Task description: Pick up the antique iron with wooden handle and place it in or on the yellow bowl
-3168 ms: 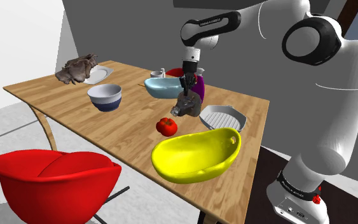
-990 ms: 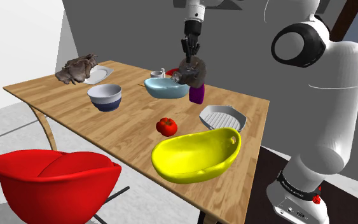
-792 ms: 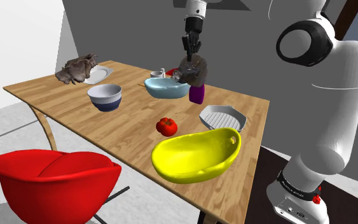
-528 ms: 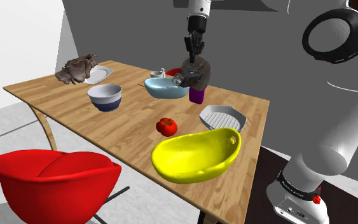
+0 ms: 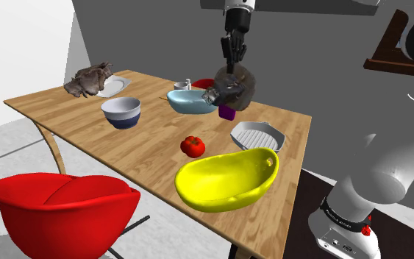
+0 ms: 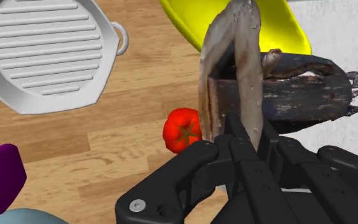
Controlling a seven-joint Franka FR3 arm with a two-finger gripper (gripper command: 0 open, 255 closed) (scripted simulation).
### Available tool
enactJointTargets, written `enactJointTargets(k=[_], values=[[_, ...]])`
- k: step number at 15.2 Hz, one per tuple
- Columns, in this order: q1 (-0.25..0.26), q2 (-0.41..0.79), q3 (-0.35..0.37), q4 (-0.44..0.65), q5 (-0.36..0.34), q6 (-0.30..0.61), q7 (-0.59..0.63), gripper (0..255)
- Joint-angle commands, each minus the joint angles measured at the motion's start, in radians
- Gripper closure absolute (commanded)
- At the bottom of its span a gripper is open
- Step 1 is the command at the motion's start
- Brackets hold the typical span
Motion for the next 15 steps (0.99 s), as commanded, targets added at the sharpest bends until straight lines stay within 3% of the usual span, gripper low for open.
enactJointTargets(k=[1,10,15], values=[[0.014,-0.066,0.019,-0.061,0.008,0.005,0.035,255],[0.067,-0.275,0.114,-0.208,0.069,-0.009,0.198,255],[0.067,-0.304,0.118,-0.303,0.068,0.054,0.177,255]])
